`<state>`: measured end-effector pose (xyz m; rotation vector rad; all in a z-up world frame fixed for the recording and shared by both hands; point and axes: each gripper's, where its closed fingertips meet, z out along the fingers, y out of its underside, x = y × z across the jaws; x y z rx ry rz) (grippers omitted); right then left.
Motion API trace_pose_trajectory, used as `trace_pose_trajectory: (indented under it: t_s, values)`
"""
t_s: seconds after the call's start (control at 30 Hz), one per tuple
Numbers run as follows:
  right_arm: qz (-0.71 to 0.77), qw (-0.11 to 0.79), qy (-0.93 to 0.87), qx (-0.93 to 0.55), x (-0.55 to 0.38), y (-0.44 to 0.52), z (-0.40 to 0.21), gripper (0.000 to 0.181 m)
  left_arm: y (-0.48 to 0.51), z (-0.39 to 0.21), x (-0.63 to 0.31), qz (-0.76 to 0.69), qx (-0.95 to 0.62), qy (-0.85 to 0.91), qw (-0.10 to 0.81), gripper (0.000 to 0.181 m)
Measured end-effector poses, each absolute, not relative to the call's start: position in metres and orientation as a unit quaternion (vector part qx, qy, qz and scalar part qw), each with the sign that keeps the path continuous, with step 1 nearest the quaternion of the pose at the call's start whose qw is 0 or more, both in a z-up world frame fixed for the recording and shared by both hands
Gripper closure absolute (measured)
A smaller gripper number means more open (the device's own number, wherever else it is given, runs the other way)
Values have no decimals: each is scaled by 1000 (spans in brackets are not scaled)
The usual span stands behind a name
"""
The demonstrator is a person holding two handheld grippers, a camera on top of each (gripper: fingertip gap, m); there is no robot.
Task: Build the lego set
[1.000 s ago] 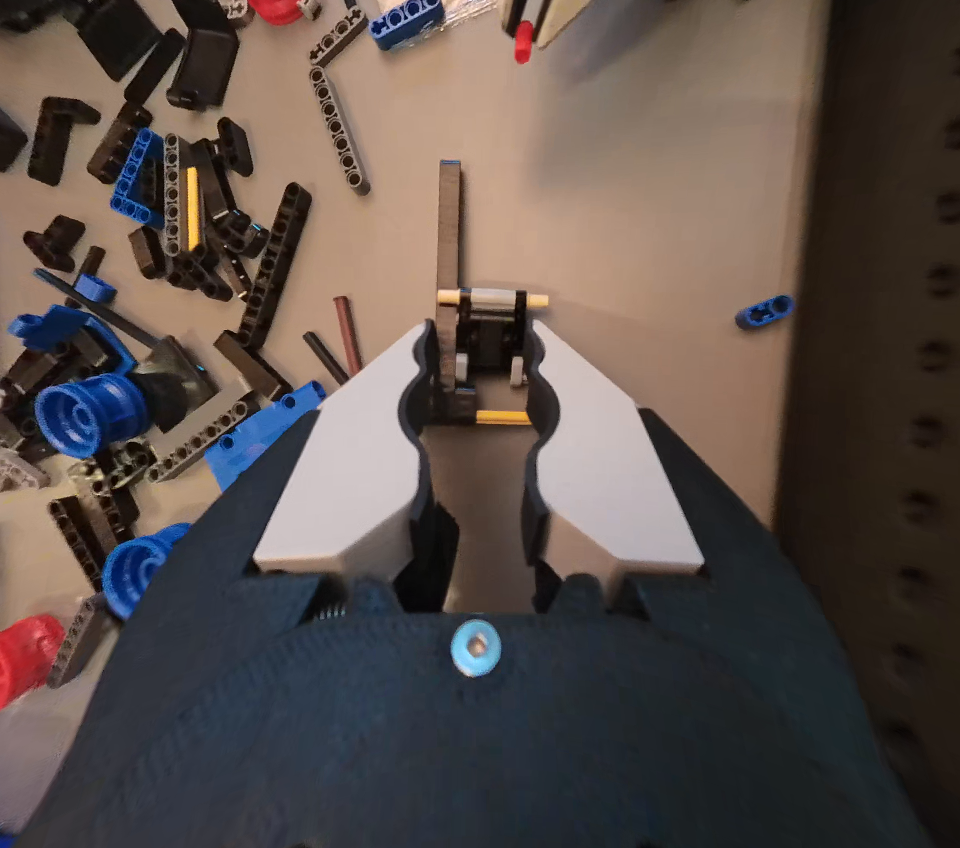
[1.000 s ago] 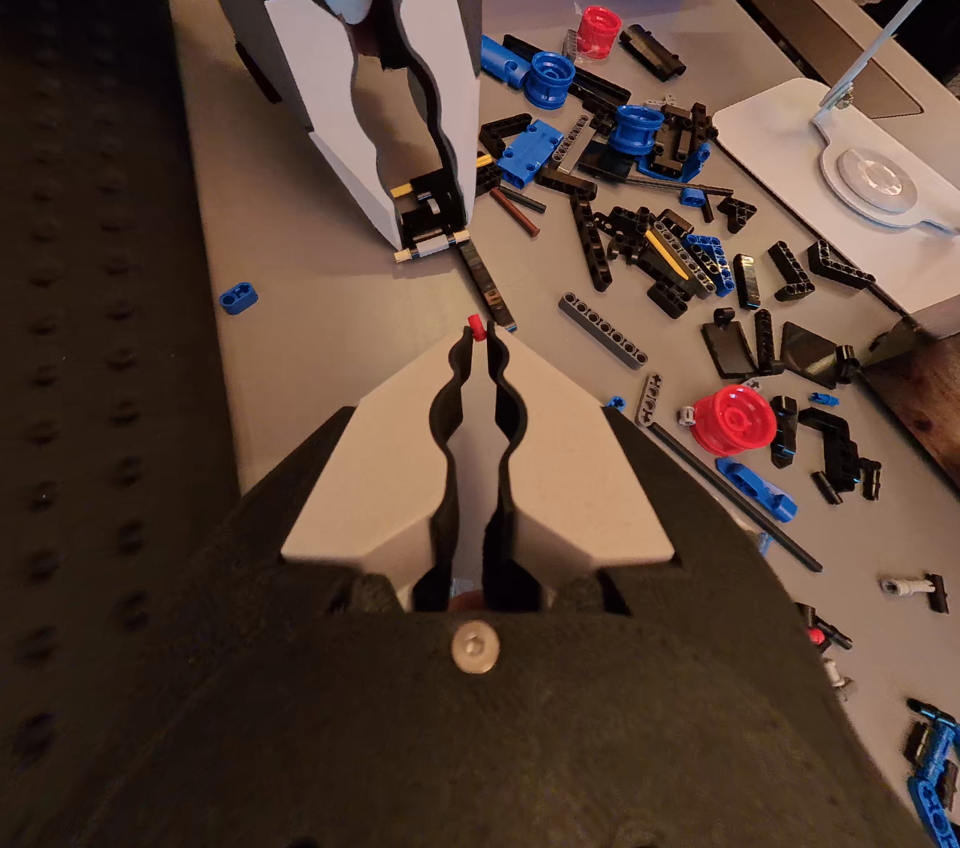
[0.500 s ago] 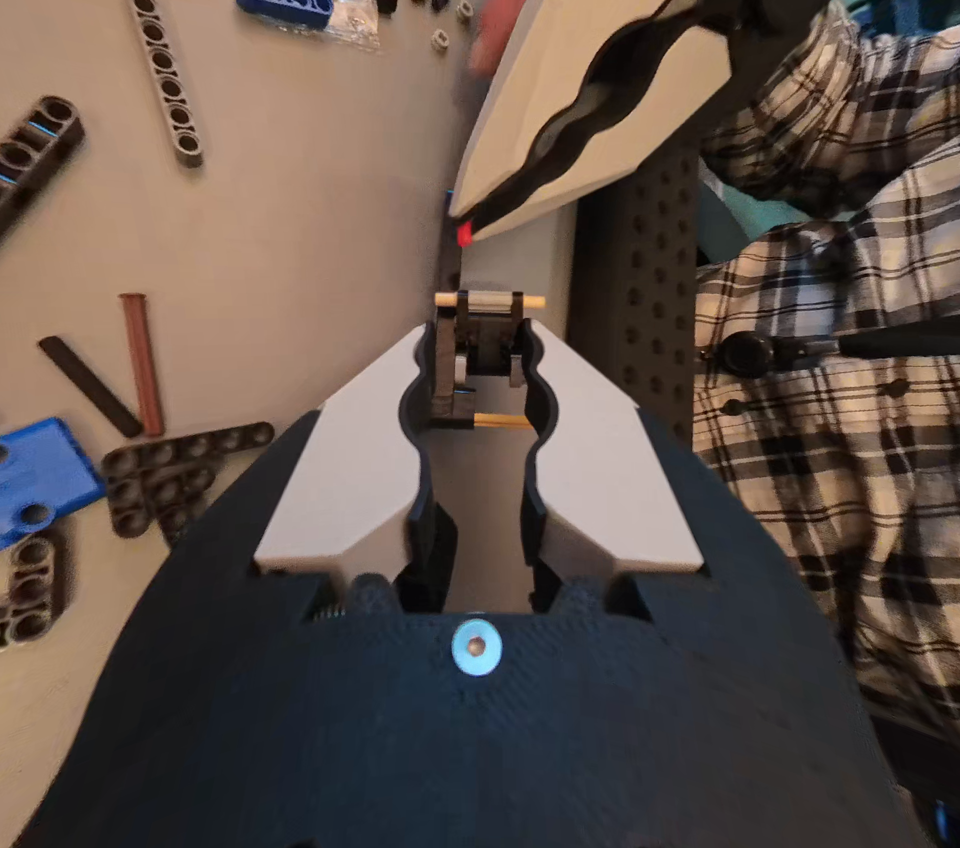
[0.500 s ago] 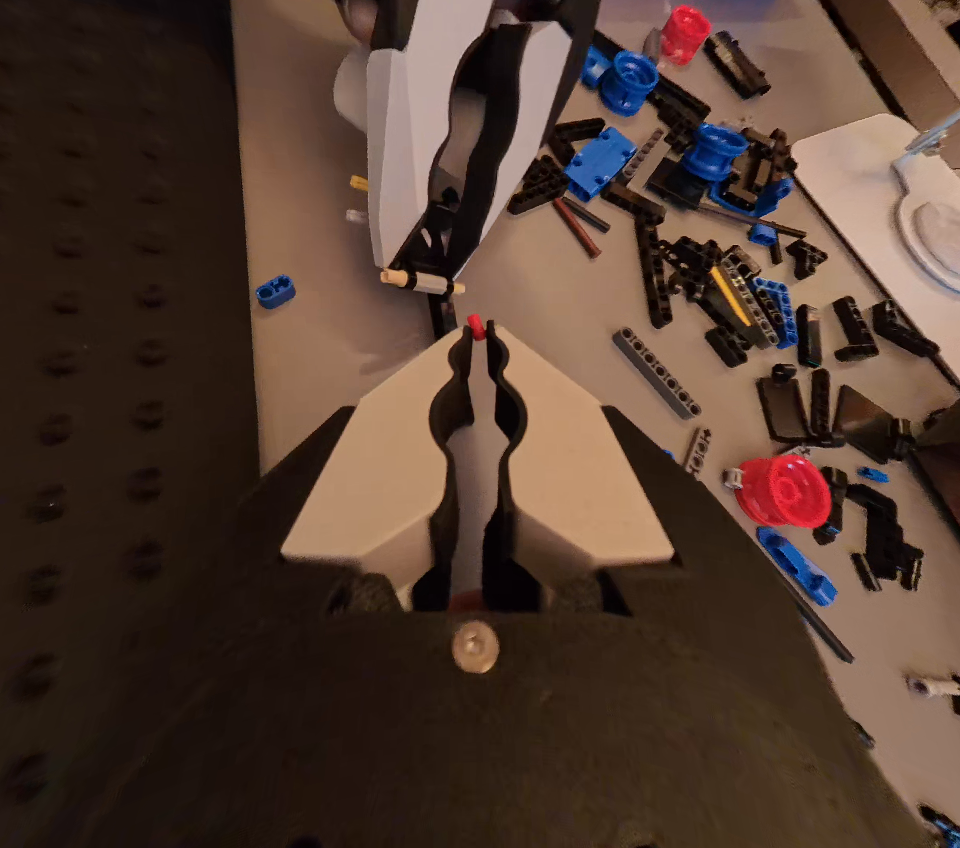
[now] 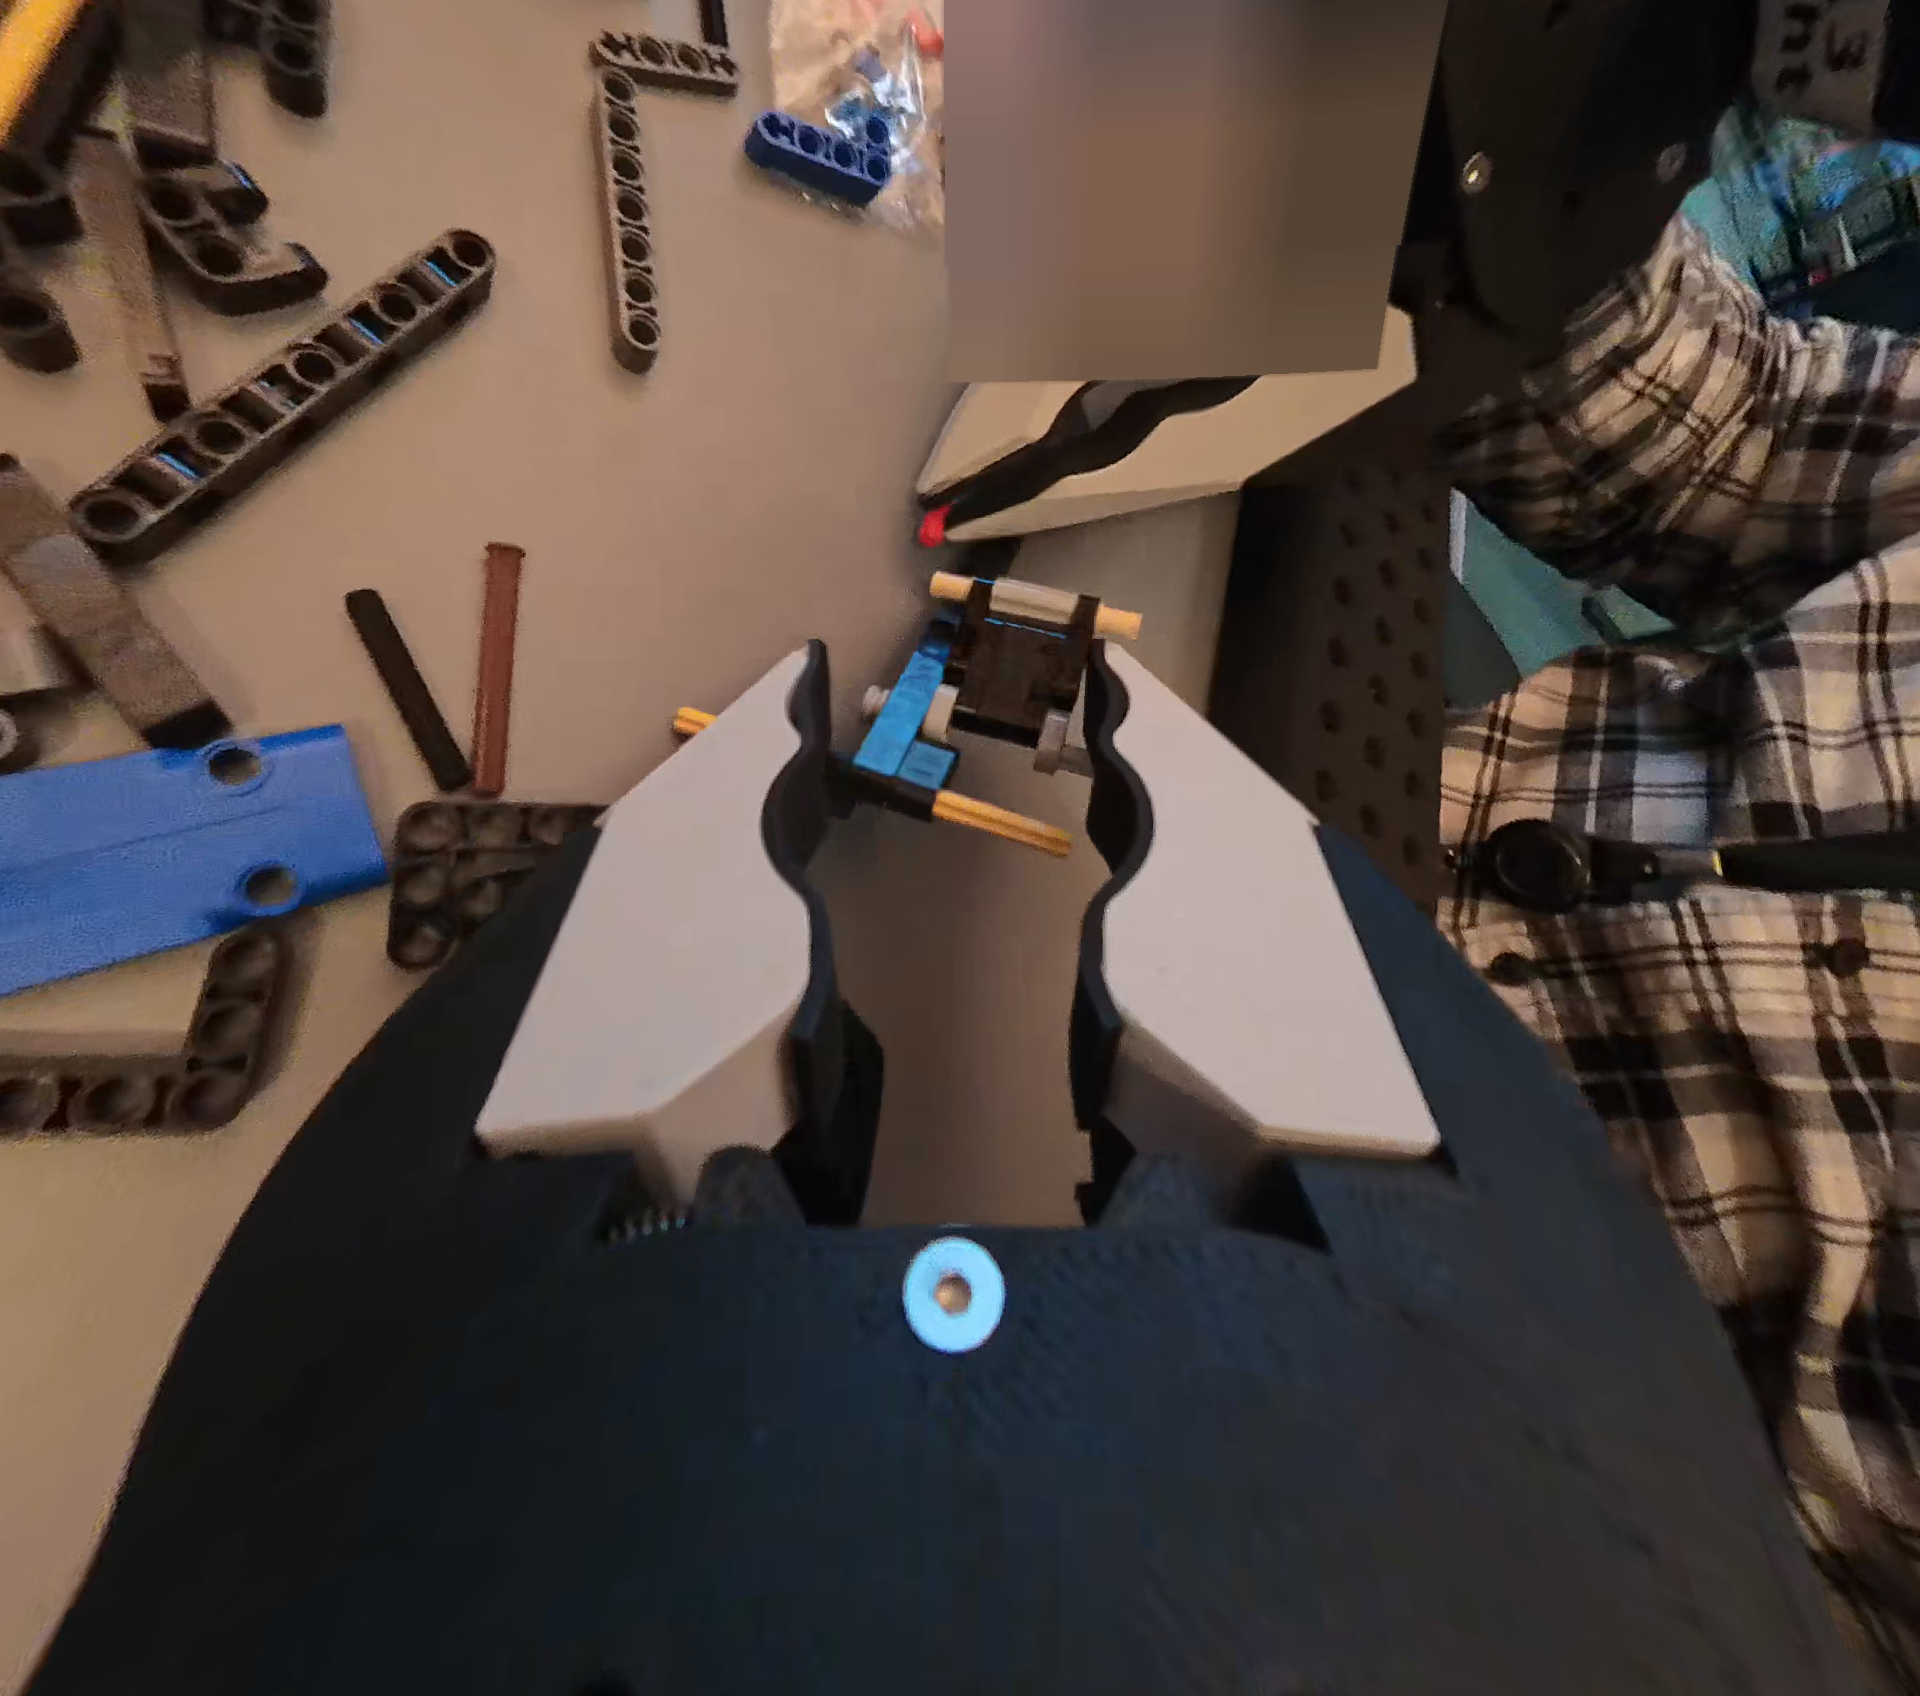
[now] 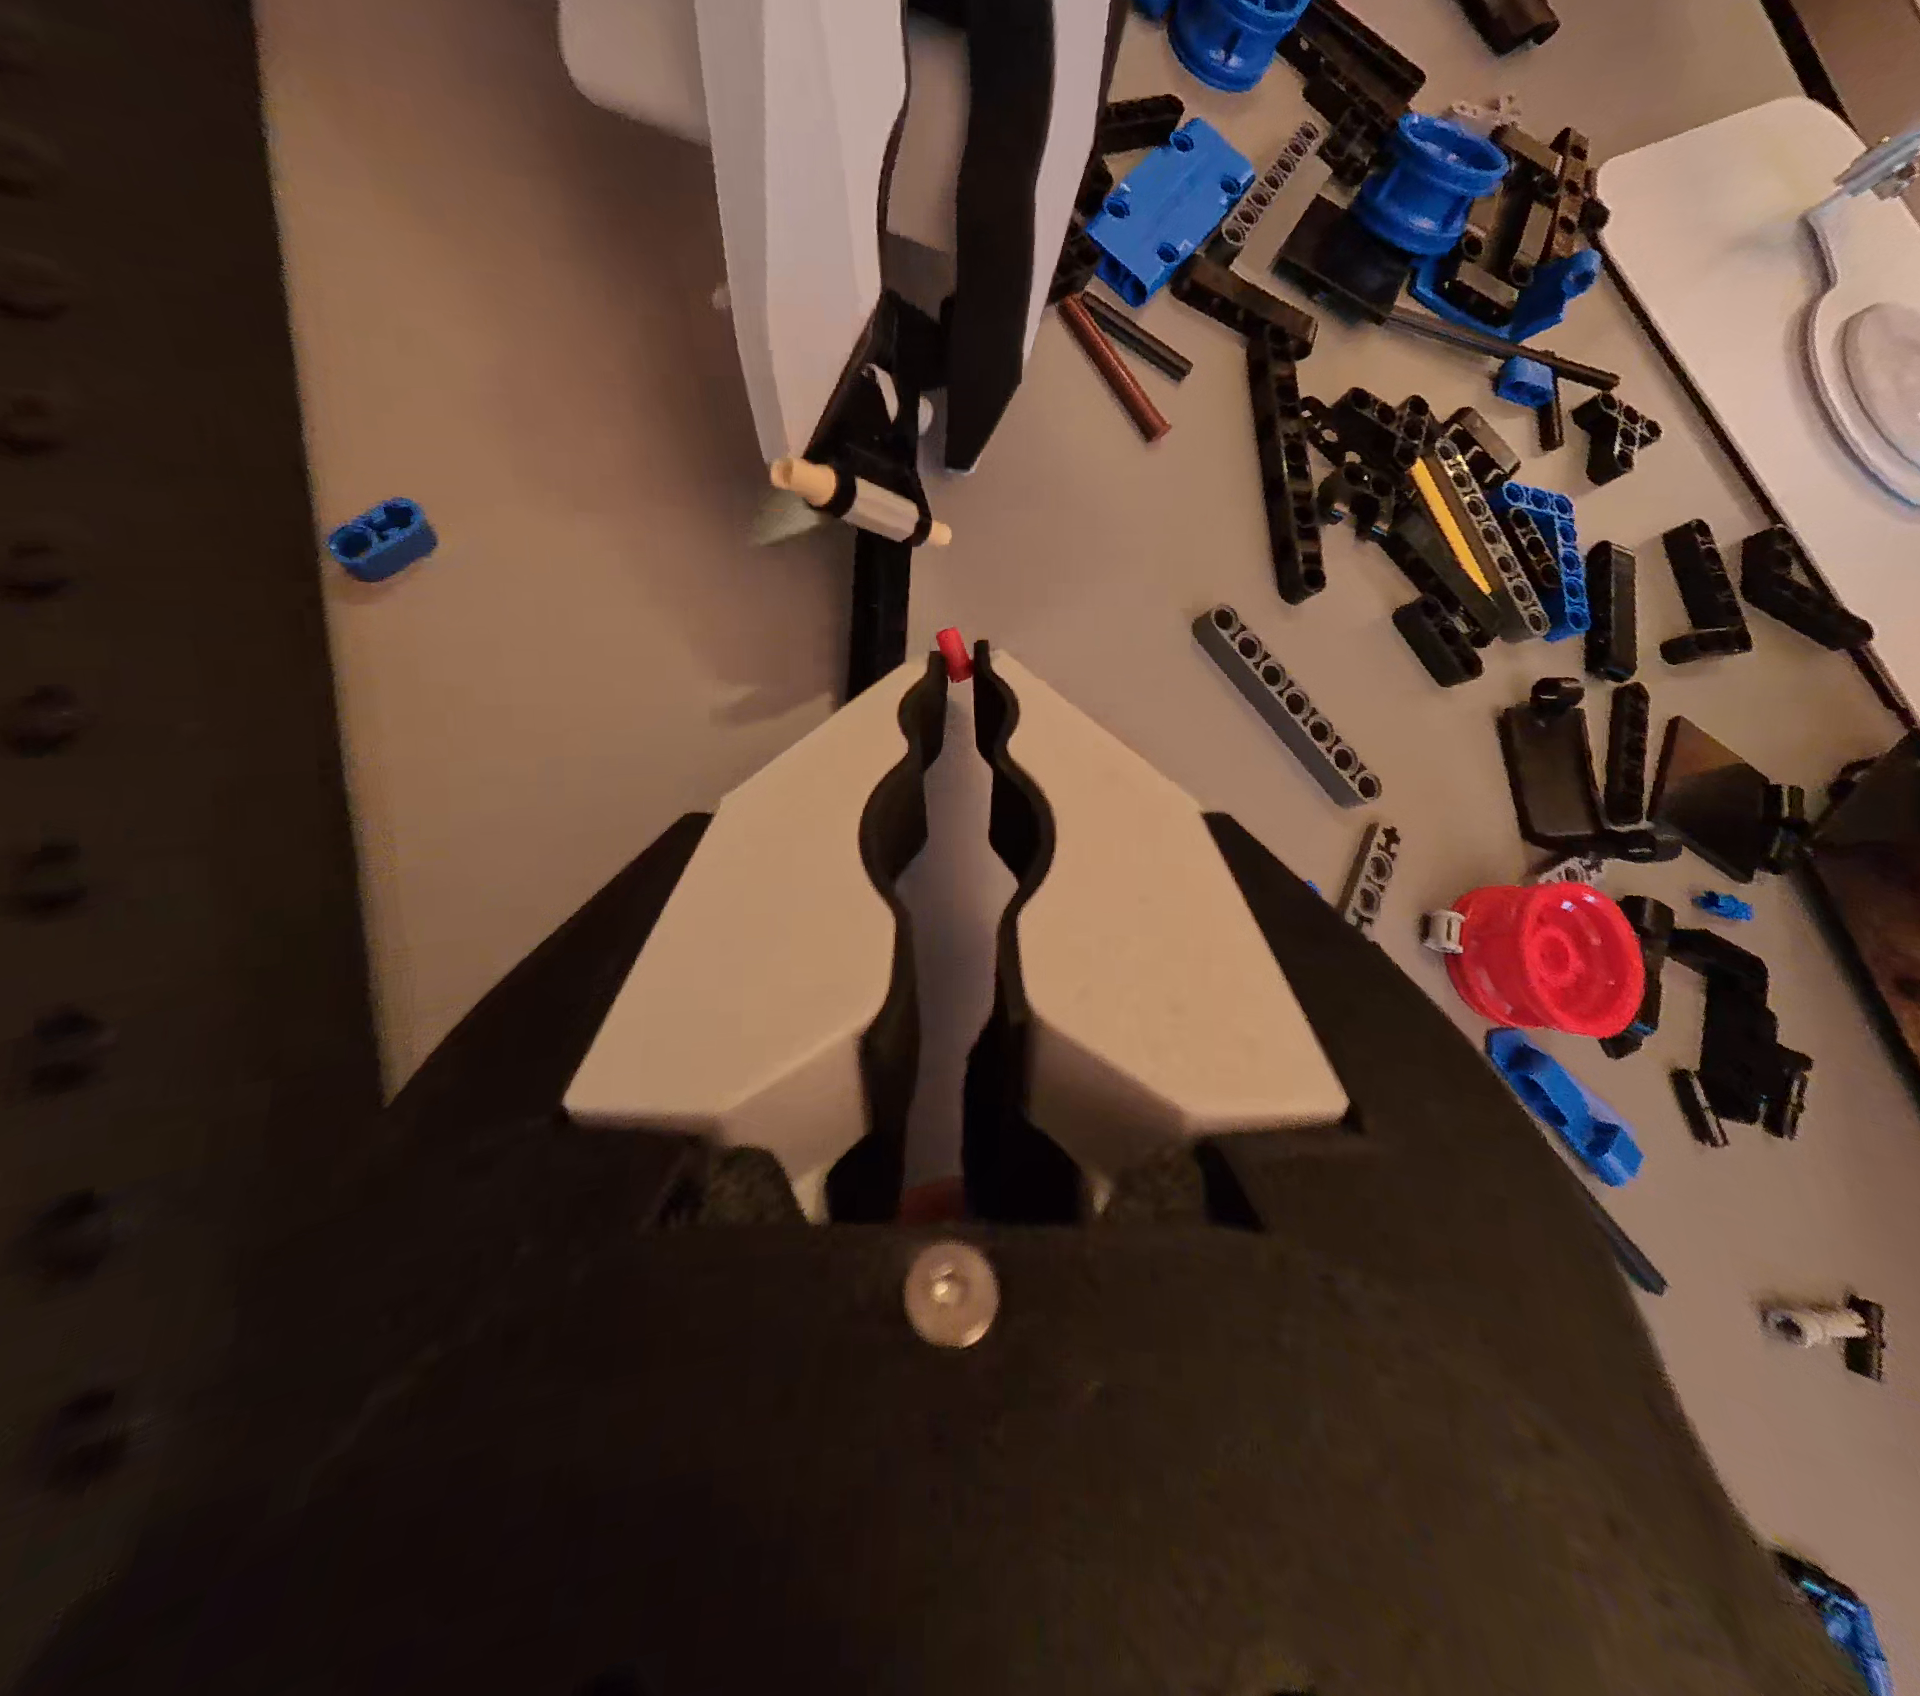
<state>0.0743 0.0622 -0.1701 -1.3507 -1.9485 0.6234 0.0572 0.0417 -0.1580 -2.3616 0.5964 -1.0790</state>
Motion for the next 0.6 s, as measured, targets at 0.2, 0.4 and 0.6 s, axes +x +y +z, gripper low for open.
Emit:
trace_pose_trajectory:
  t_s: [0.2, 0.4, 0.6]
  values:
    - [209, 347, -761, -507, 73, 64, -174, 178, 53, -148, 49, -393, -856, 188, 278, 141]
    - [214, 350, -752, -516, 72, 68, -171, 178, 68, -144, 45, -394, -856, 150, 300, 141]
    - [198, 351, -761, -509, 73, 68, -175, 178, 86, -140, 41, -388, -850, 106, 339, 139]
